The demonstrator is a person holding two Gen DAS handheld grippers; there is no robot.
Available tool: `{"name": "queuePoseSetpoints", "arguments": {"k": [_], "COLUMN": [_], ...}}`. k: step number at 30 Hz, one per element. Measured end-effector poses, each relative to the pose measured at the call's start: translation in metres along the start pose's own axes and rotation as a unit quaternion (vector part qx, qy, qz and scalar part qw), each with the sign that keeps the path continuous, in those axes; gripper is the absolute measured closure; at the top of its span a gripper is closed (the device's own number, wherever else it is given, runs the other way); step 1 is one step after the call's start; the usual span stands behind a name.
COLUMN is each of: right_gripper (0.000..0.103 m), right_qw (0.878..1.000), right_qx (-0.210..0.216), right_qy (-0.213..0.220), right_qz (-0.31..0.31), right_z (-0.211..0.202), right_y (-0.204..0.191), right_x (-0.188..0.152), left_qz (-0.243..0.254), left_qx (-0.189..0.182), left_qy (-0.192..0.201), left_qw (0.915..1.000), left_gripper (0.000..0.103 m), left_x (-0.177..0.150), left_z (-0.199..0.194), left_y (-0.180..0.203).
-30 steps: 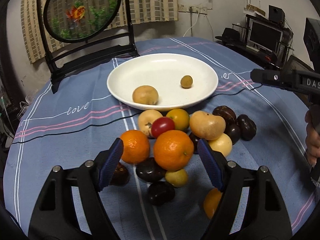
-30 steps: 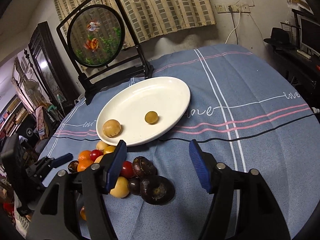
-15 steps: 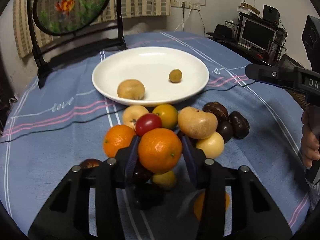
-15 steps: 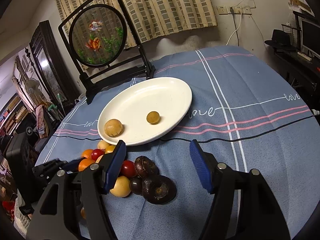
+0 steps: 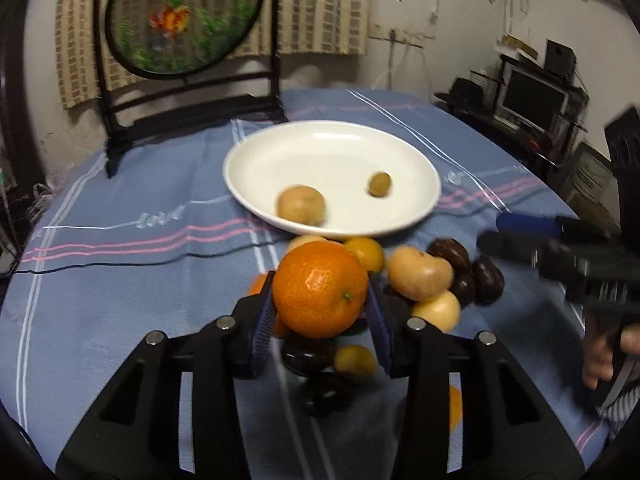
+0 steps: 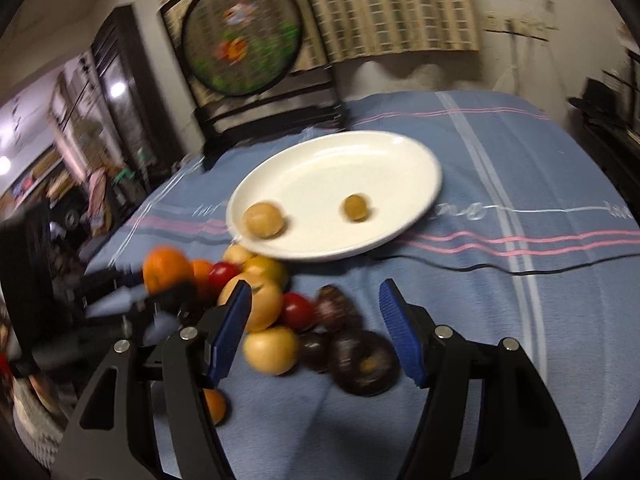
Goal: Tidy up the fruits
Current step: 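Carry the orange and pear to the plate and open both tools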
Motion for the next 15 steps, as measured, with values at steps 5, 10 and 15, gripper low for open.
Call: {"name": "queuePoseSetpoints", "arguments": {"k": [5, 10, 15], "right_gripper": [0.036, 0.036, 0.045], "right_qw": [0.998, 0.997, 0.997], "right_qx": [0.006, -0.001, -0.001], "right_qy": [-0.036, -0.038, -0.054], "right_qz": [-0.057, -0.072, -0.059], "right_z": [0.025, 0.040, 0.052], "right_y": [-0.035, -0.048, -0.042], "right_x": [-0.015, -0.010, -0.011], "left_qz": [-0.039, -0.060, -0.064], "left_qx": [0.021, 0.018, 0.010], "left_qy": [0.000, 0.004, 0.010], "left_qw": [0.9990, 0.9980, 0.9979], "left_gripper": [0.060, 0.060, 0.060], "left_x": [0.006, 0.009, 0.010], "left_z": [-0.002, -0.006, -0.011], "left_y": [-0.023, -0.034, -0.034]}}
Point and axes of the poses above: each gripper's, at about its wrist camera, not at the fingertips, and z roughly the way its jaws point, y to its right, x to its top, the point moved 6 cm from there along z, roughly the way its jaws point, and after that the axes turned 3 degrees about y, right-handed, at the moved point
